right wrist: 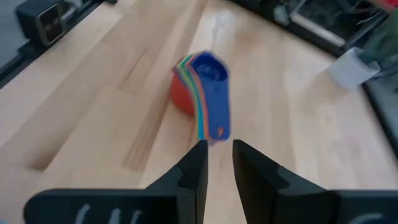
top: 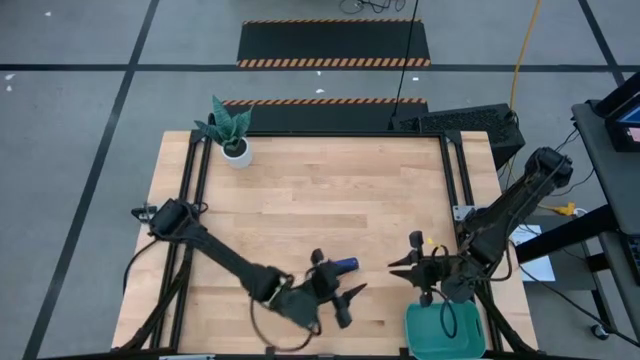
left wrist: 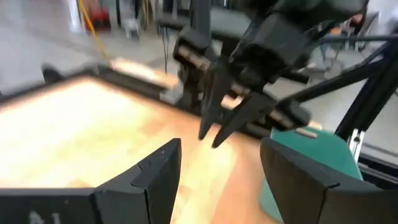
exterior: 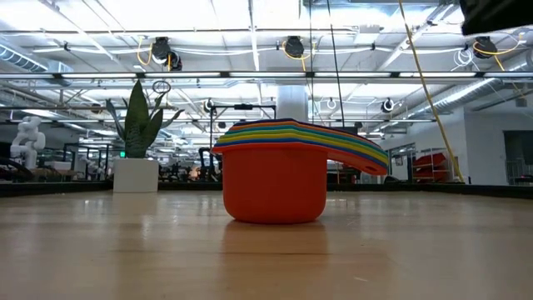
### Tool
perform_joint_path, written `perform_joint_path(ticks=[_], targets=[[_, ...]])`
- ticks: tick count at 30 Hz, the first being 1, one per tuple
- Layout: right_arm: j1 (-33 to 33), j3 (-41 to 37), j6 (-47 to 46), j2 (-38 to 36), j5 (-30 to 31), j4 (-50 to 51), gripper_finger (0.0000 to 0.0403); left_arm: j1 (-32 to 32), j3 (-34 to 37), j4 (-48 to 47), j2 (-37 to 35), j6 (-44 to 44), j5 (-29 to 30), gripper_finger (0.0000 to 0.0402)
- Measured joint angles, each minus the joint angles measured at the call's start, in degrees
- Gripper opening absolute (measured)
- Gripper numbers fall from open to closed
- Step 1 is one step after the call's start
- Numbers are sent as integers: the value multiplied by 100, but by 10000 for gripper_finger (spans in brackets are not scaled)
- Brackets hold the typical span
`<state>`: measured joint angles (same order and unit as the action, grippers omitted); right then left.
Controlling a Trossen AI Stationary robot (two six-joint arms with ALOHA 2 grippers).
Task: Nest measuring cups in basket
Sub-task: Adjust the green bin
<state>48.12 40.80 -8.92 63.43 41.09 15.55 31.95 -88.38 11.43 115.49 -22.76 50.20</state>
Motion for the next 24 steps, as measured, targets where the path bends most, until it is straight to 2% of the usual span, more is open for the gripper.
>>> perform_joint_path(ticks=[2,4,12,18,24], targets=[[0,0,-98,-36,-206,143,66,-167,-240,-647,56,-495,-350,223],[14,0,-169,-64,-391,206,66,-275,-391,-999,144,-690,-461,223],[258,0,-833,-385,-1112,560,66,-431,-472,-1000,253,-758,-542,223],[379,0,-2104,-705,-2359,513,66,-425,-472,-827,257,-497,-561,223],[823,0,-2776,-137,-2685,-32,65,-433,-472,-834,257,-196,-579,223]])
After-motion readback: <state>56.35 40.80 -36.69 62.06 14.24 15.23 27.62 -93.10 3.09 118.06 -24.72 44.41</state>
